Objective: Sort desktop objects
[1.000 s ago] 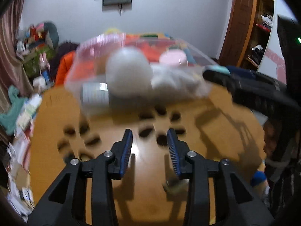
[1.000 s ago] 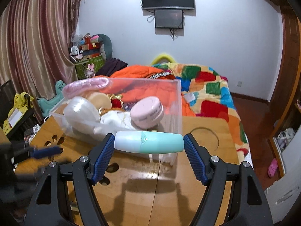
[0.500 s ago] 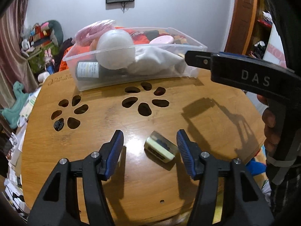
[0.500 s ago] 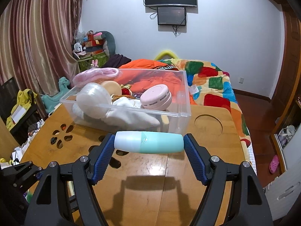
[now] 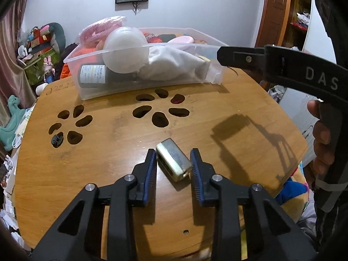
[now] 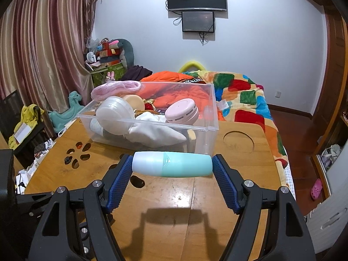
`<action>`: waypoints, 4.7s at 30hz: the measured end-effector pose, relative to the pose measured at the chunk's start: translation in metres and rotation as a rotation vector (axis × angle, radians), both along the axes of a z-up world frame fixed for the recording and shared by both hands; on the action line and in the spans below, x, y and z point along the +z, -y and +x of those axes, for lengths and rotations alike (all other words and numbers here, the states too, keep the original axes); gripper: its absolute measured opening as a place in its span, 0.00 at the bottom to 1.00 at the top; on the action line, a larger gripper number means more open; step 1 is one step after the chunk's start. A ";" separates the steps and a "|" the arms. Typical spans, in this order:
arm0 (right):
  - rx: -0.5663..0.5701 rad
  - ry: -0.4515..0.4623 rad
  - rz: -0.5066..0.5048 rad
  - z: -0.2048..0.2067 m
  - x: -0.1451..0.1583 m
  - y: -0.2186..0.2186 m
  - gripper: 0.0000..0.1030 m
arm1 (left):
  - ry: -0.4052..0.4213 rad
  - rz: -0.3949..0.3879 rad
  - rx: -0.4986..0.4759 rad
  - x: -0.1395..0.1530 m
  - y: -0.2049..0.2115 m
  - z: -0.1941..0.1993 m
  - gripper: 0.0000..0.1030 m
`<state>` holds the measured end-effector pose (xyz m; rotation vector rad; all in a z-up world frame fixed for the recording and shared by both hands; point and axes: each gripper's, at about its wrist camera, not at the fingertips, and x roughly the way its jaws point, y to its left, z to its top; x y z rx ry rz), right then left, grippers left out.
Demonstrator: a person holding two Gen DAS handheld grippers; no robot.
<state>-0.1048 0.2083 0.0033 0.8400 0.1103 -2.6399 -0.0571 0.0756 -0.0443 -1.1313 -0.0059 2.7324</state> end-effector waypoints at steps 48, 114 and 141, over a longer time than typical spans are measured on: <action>0.022 -0.074 0.019 -0.038 0.030 0.003 0.69 | -0.191 0.040 0.032 0.090 0.026 -0.078 0.15; 0.143 0.149 0.064 0.066 -0.054 0.013 0.72 | 0.039 0.055 -0.049 0.020 0.023 -0.001 0.60; 0.116 0.099 0.018 0.008 -0.017 -0.002 0.22 | -0.073 0.060 -0.014 0.048 0.029 -0.032 0.60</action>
